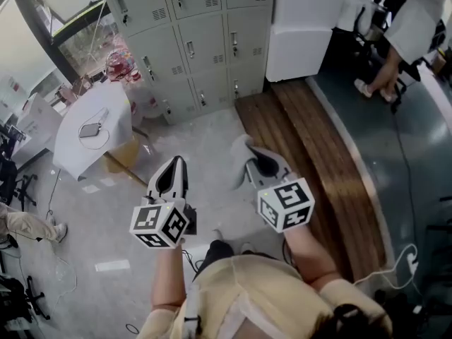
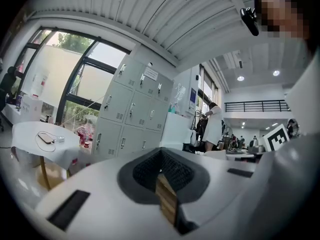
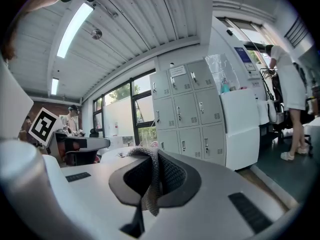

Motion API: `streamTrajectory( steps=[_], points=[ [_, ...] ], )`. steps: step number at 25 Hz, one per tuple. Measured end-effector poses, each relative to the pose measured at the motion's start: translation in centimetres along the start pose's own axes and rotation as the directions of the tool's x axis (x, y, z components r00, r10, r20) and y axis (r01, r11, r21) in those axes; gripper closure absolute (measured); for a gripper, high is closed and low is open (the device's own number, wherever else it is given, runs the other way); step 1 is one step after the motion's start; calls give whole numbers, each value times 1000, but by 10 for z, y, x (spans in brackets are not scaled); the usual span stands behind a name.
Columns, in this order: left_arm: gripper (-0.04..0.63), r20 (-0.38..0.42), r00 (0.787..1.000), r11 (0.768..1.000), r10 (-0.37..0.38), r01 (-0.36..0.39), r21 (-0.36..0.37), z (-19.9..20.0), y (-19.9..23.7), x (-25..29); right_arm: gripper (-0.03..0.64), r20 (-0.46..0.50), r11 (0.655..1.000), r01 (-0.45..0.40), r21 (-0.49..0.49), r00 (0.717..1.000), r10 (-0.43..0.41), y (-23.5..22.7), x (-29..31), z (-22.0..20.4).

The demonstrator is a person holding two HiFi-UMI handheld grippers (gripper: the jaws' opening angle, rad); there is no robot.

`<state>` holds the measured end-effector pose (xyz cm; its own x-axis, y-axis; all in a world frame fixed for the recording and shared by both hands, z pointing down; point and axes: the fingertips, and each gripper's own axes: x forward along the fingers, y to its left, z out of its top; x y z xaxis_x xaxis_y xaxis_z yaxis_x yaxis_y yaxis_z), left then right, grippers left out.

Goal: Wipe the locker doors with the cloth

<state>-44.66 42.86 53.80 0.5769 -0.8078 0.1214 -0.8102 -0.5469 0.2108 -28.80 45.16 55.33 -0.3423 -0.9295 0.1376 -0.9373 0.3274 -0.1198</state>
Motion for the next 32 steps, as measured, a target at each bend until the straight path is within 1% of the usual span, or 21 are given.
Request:
streamTrajectory(
  steps=[5,11,16,20,25,28,32],
  points=[
    [607,0,1000,1000,-4,4,-6,-6,-12,3,611,-6,1000,-1,15,1000,1,-7,-11,-5],
    [607,-25,999,1000,-20,20,-10,-14,-20,12,611,-22,1000,14,14,1000,-14,-16,-13,-11],
    [607,-34,999,999,-30,31,30,-10,-14,35,611,2,1000,19,-14,1000,-19,-23,8,1],
    [607,-43,998,998,-56,57,26,-11,-14,61,611,-2,999,28,-38,1000,-28,-35,22,11],
    [607,-49,996,996,-69,72,52,-1,-8,93,611,-7,997,70,-30,998,-70,-56,44,18],
    [607,-43,996,995,-75,78,66,9,-1,108,611,1,997,78,-29,997,-78,-67,60,26],
    [607,-45,995,994,-91,94,64,15,10,128,611,-5,996,92,-20,996,-92,-79,82,32]
  ],
)
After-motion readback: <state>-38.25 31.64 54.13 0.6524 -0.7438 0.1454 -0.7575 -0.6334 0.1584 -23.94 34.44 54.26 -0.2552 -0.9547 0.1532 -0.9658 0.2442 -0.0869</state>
